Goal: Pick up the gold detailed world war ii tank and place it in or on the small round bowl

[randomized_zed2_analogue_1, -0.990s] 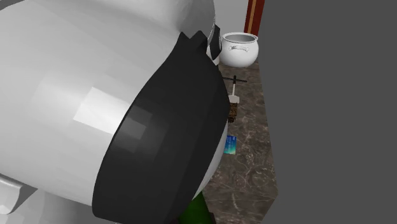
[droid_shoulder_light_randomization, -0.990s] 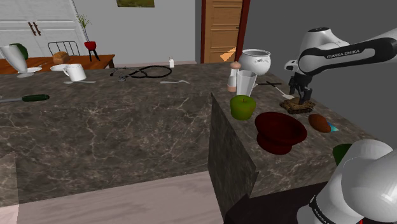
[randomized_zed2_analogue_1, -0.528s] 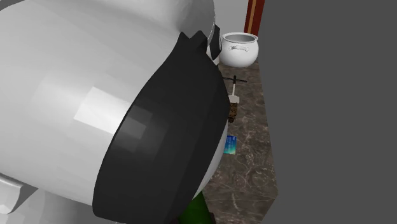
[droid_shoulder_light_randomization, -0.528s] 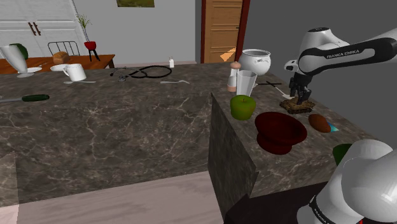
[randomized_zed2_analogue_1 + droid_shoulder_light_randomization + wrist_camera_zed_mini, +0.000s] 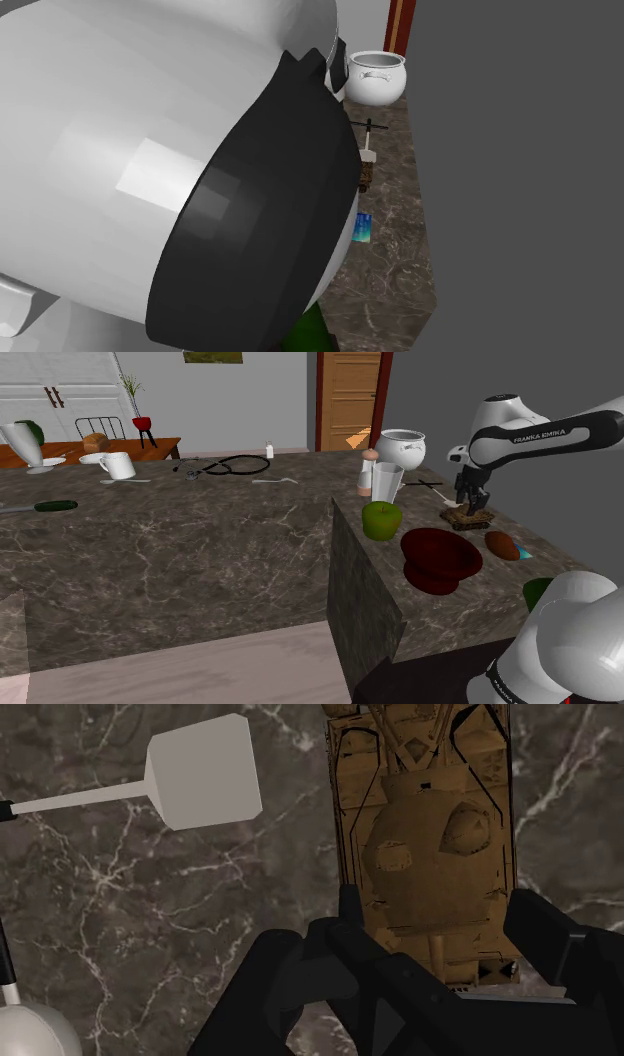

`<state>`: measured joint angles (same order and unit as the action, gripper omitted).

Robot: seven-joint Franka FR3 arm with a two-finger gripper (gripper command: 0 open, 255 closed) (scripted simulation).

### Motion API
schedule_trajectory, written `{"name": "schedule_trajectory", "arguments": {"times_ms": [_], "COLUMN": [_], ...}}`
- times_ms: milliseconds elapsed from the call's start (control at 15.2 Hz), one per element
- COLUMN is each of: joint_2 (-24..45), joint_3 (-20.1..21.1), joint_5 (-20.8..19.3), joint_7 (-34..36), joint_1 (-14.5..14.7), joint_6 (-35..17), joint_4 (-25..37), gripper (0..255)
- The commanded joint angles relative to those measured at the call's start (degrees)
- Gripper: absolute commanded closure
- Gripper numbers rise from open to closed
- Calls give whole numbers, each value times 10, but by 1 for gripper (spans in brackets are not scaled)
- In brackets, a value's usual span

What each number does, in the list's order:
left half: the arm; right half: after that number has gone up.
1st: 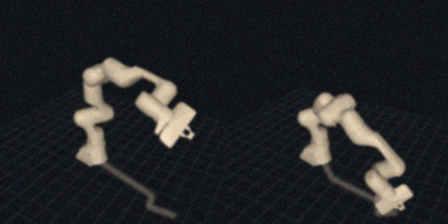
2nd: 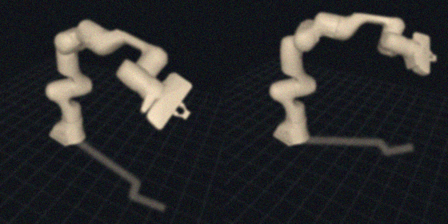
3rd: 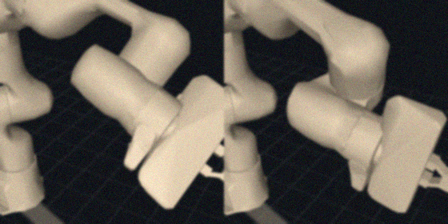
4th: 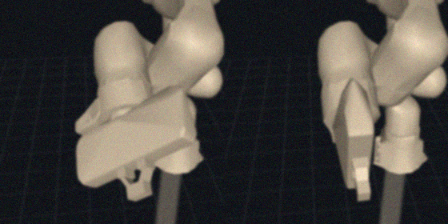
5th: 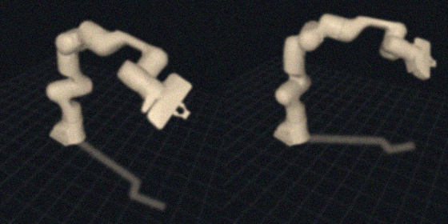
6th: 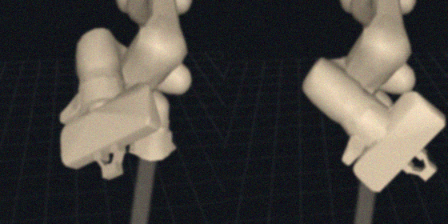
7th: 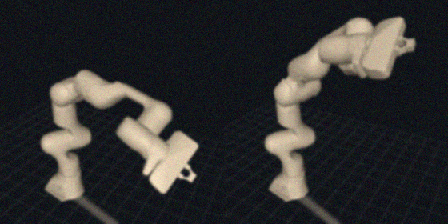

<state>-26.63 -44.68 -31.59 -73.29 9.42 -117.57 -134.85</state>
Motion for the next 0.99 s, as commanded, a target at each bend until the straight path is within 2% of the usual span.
{"name": "schedule_trajectory", "arguments": {"times_ms": [0,924], "joint_2": [-5,-25], "joint_3": [5,41], "joint_5": [2,22], "joint_7": [-1,-20], "joint_1": [-1,3], "joint_6": [13,121], "joint_4": [8,97], "gripper": [255,255]}}
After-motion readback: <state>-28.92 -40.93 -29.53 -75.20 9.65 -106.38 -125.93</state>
